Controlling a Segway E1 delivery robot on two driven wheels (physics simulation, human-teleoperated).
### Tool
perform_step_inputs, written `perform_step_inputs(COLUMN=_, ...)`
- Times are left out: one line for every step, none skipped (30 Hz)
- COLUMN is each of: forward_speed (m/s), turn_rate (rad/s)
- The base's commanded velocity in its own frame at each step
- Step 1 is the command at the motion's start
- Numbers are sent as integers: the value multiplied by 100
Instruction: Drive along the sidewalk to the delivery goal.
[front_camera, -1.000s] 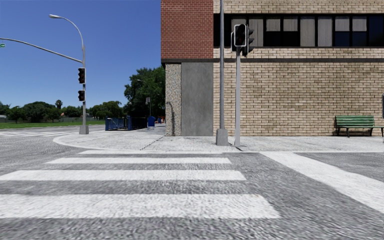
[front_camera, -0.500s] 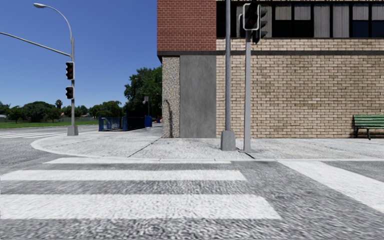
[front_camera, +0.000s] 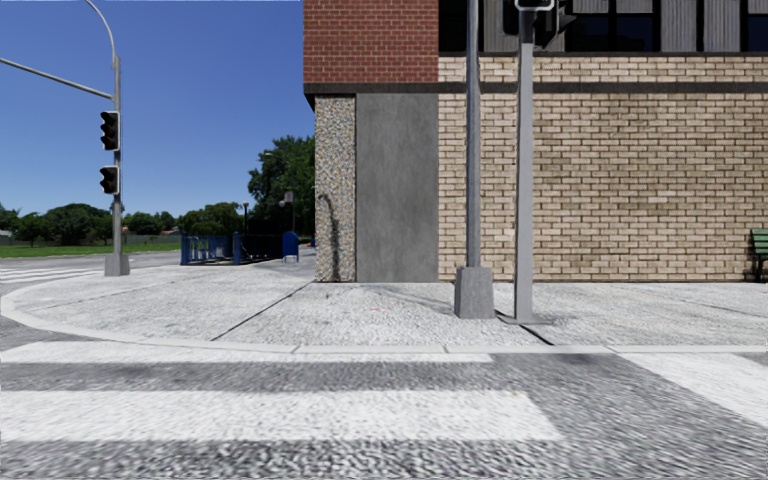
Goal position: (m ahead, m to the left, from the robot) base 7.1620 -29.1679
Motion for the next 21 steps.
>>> perform_step_inputs(forward_speed=200, turn_rate=0)
perform_step_inputs(forward_speed=200, turn_rate=0)
perform_step_inputs(forward_speed=200, turn_rate=0)
perform_step_inputs(forward_speed=200, turn_rate=0)
perform_step_inputs(forward_speed=200, turn_rate=0)
perform_step_inputs(forward_speed=200, turn_rate=0)
perform_step_inputs(forward_speed=200, turn_rate=0)
perform_step_inputs(forward_speed=200, turn_rate=0)
perform_step_inputs(forward_speed=200, turn_rate=0)
perform_step_inputs(forward_speed=200, turn_rate=0)
perform_step_inputs(forward_speed=200, turn_rate=0)
perform_step_inputs(forward_speed=200, turn_rate=0)
perform_step_inputs(forward_speed=200, turn_rate=0)
perform_step_inputs(forward_speed=200, turn_rate=0)
perform_step_inputs(forward_speed=200, turn_rate=0)
perform_step_inputs(forward_speed=200, turn_rate=0)
perform_step_inputs(forward_speed=200, turn_rate=0)
perform_step_inputs(forward_speed=200, turn_rate=0)
perform_step_inputs(forward_speed=200, turn_rate=0)
perform_step_inputs(forward_speed=200, turn_rate=0)
perform_step_inputs(forward_speed=200, turn_rate=0)
